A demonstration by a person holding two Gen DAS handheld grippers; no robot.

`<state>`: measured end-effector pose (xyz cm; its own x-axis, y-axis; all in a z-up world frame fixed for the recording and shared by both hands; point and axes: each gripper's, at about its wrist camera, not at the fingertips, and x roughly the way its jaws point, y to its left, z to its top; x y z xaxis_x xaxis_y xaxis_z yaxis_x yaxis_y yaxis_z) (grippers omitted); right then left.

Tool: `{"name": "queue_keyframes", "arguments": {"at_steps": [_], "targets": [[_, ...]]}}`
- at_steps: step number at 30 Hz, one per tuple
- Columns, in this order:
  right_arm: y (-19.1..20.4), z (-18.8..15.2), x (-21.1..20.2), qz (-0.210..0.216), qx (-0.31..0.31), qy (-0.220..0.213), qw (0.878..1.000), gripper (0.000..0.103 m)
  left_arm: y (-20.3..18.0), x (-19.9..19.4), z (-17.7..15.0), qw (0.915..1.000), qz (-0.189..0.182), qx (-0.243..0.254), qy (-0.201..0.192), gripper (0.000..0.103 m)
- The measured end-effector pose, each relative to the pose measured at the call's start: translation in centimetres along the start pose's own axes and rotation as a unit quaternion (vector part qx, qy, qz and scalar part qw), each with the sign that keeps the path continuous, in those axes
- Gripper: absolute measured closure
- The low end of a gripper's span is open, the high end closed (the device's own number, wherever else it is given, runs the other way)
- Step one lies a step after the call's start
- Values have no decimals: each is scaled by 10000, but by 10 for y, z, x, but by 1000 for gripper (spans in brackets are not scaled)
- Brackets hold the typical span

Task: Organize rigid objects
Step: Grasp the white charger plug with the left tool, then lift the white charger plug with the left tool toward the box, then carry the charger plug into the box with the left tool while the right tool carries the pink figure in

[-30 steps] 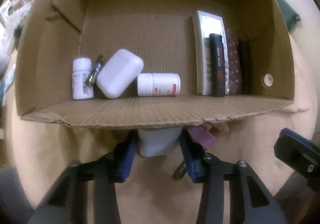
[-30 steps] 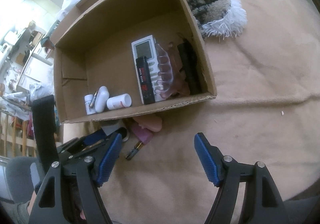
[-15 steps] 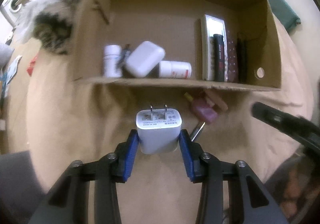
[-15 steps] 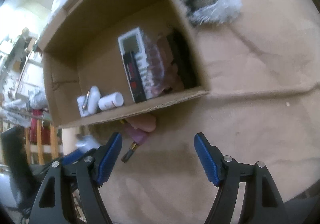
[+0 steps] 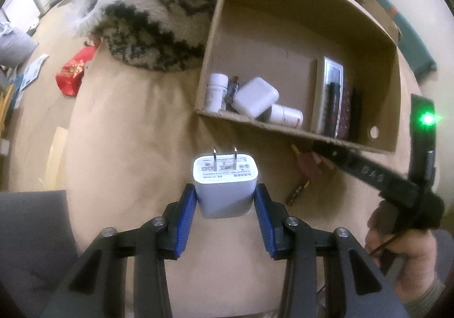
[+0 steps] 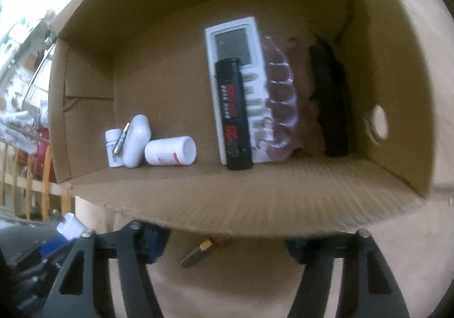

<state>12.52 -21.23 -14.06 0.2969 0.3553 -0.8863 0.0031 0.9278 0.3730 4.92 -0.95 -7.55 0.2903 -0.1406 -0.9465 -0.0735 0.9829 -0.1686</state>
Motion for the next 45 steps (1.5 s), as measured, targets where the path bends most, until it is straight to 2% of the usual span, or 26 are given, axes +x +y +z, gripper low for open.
{"name": "queue_keyframes", "arguments": {"at_steps": [2, 4, 5, 7, 9, 11, 15, 17, 23, 26, 31, 32, 33, 35, 36, 37, 39, 42, 45], "targets": [[2, 0, 7, -64, -69, 38, 9999, 40, -2, 1, 2, 10000, 0, -27, -25, 65], [2, -2, 15, -110, -91, 126, 9998, 50, -3, 3, 4, 10000, 9, -39, -35, 65], [2, -3, 18, -189, -119, 169, 9996, 58, -3, 3, 5, 10000, 9, -53, -33, 65], [4, -6, 17, -276, -233, 130, 9993, 63, -4, 7, 8, 10000, 26, -83, -33, 65], [11, -7, 11, -350, -430, 10, 9985, 75, -4, 8, 9, 9999, 33, -110, -36, 65], [17, -11, 4, -339, -548, -91, 9979, 77, -4, 9, 11, 9999, 11, -129, -32, 65], [25, -22, -8, -410, -647, -225, 9968, 79, -5, 7, 10, 9999, 26, -85, -62, 66], [29, -27, -14, -434, -707, -256, 9962, 79, -6, 7, 9, 10000, 43, -43, -67, 98], [40, -45, -35, -451, -796, -438, 9948, 80, -7, 12, 7, 10000, -57, 3, 33, 100], [33, -43, -42, -425, -724, -493, 9953, 80, -5, 19, 6, 10000, 74, -16, 61, 100], [25, -44, -59, -228, -514, -709, 9959, 80, 3, 19, 5, 9998, 80, -192, 26, 100], [25, -44, -63, -154, -469, -748, 9960, 80, 5, 19, 4, 9996, 40, -282, 33, 99], [23, -46, -69, -117, -436, -798, 9958, 80, 9, 20, 3, 9990, -30, -452, 70, 94], [21, -49, -78, -17, -357, -901, 9953, 80, 13, 24, 1, 9979, -29, -619, 179, 70], [19, -50, -84, 26, -329, -946, 9950, 80, 15, 25, 0, 9974, 5, -696, 205, 45], [19, -51, -88, 79, -297, -1002, 9945, 80, 17, 26, 0, 9968, 28, -774, 195, 32], [16, -52, -99, 194, -221, -1101, 9935, 80, 20, 31, -2, 9955, 13, -923, 231, 32], [13, -51, -107, 286, -172, -1182, 9924, 80, 19, 49, -6, 9926, -116, -1070, 553, 32], [14, -48, -105, 306, -175, -1168, 9925, 80, 6, 65, -11, 9923, -72, -915, 834, 32]]}}
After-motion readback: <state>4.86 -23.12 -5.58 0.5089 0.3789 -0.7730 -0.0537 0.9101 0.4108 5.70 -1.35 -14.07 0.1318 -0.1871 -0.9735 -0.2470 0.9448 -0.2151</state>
